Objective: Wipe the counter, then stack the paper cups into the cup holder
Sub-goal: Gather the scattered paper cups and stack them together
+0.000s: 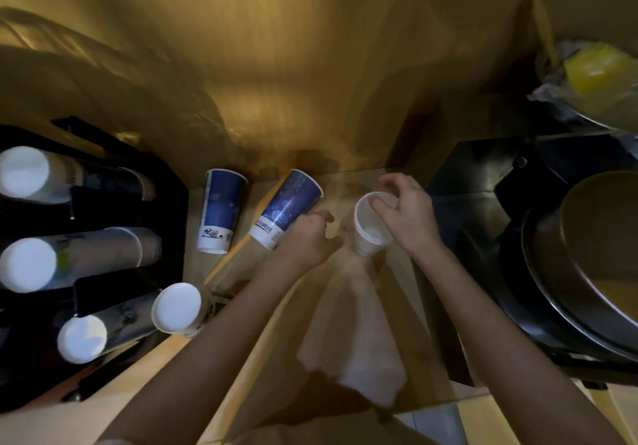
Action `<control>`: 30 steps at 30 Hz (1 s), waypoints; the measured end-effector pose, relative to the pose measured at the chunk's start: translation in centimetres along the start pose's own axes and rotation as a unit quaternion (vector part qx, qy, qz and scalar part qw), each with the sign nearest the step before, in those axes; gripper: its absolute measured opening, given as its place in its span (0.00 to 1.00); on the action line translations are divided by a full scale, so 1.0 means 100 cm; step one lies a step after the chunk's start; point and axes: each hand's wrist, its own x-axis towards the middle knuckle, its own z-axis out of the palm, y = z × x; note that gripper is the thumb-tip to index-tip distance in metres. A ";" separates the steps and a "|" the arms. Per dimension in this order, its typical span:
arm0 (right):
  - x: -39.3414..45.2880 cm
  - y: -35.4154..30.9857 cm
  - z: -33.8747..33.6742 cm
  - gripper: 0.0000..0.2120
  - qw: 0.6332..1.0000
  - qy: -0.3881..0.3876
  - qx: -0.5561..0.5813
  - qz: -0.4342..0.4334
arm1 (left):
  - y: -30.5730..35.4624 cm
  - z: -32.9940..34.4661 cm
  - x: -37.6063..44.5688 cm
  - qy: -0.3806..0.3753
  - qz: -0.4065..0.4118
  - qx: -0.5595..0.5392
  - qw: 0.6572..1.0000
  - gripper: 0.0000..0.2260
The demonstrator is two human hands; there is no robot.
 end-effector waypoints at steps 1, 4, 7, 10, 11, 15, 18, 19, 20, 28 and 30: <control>0.003 -0.009 0.004 0.13 1.000 -0.004 0.002 -0.024 | -0.003 -0.012 -0.003 0.002 -0.002 0.032 0.999 0.18; 0.012 -0.036 0.024 0.07 0.996 -0.062 0.014 -0.058 | -0.014 -0.051 -0.008 0.043 -0.029 0.111 0.992 0.14; 0.021 -0.049 0.053 0.09 0.990 -0.134 0.030 -0.034 | -0.030 -0.086 -0.009 0.085 -0.073 0.121 0.986 0.12; 0.031 -0.049 0.089 0.15 0.980 -0.196 0.013 0.028 | -0.053 -0.107 -0.002 0.101 -0.124 0.154 0.975 0.12; 0.034 -0.046 0.102 0.17 0.974 -0.222 -0.011 0.053 | -0.062 -0.110 0.001 0.099 -0.143 0.170 0.970 0.13; 0.038 -0.039 0.144 0.27 0.951 -0.264 -0.049 0.155 | -0.099 -0.105 0.016 0.093 -0.195 0.180 0.960 0.20; 0.037 -0.036 0.158 0.24 0.945 -0.254 0.042 0.203 | -0.123 -0.091 0.025 0.072 -0.232 0.147 0.959 0.29; 0.037 -0.035 0.161 0.23 0.938 -0.245 0.092 0.228 | -0.131 -0.088 0.027 0.066 -0.243 0.132 0.959 0.33; 0.037 -0.034 0.164 0.23 0.926 -0.240 0.137 0.257 | -0.138 -0.084 0.029 0.062 -0.255 0.113 0.958 0.36; 0.049 -0.033 0.174 0.38 0.870 -0.210 0.234 0.379 | -0.165 -0.070 0.046 0.032 -0.334 -0.038 0.941 0.44; 0.051 -0.033 0.176 0.35 0.869 -0.201 0.247 0.378 | -0.167 -0.068 0.048 0.028 -0.335 -0.055 0.940 0.44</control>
